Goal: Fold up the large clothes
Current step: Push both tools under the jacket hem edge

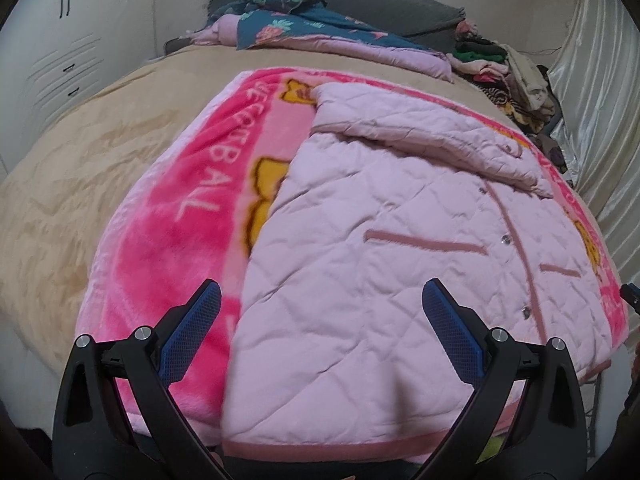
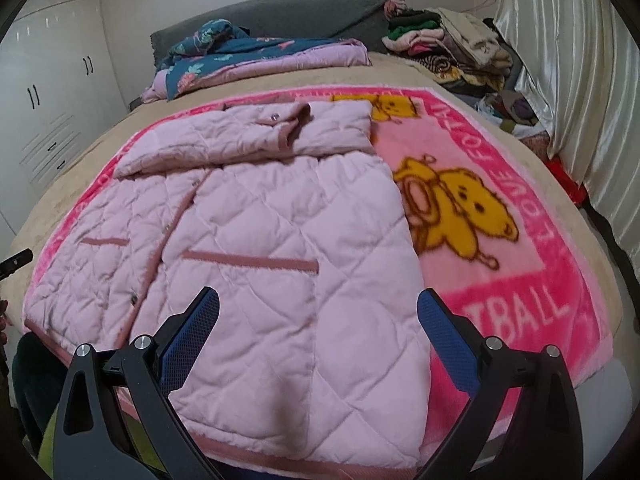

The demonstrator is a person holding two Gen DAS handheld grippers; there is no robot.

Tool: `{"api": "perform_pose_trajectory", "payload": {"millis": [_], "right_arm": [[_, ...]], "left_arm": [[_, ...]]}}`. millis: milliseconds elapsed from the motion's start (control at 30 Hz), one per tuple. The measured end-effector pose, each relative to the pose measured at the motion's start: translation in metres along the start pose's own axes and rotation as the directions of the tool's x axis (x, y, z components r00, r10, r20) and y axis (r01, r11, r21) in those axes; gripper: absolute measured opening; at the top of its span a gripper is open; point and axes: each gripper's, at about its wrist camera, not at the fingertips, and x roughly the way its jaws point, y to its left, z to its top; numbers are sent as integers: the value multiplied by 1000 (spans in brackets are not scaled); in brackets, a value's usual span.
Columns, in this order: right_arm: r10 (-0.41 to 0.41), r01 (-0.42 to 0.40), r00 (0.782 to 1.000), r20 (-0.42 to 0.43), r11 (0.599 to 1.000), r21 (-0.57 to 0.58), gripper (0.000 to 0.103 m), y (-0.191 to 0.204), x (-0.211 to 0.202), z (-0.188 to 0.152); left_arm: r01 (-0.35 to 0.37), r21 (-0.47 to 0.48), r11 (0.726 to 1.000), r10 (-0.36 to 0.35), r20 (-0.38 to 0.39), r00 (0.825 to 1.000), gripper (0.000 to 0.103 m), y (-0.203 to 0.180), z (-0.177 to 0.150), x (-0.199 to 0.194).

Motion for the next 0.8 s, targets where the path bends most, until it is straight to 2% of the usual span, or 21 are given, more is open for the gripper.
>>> {"api": "perform_pose_trajectory", "payload": {"millis": [233,600,800], "right_arm": [[-13,13,1000,-25,1000,3,99,-9,1,-8],[-10,11,997,-71,1000,14,99,-22,5,-29],[-5,10,993,-115,999,43,99,-34,14,-44]], "left_arm": [[-3,-52,999,0,-52,999,94,23,-15,8],[90,-144,985,-114,-161,980,94,39,-47,26],[74,-132,988,-98,-182,978,94,36,-46,29]]}}
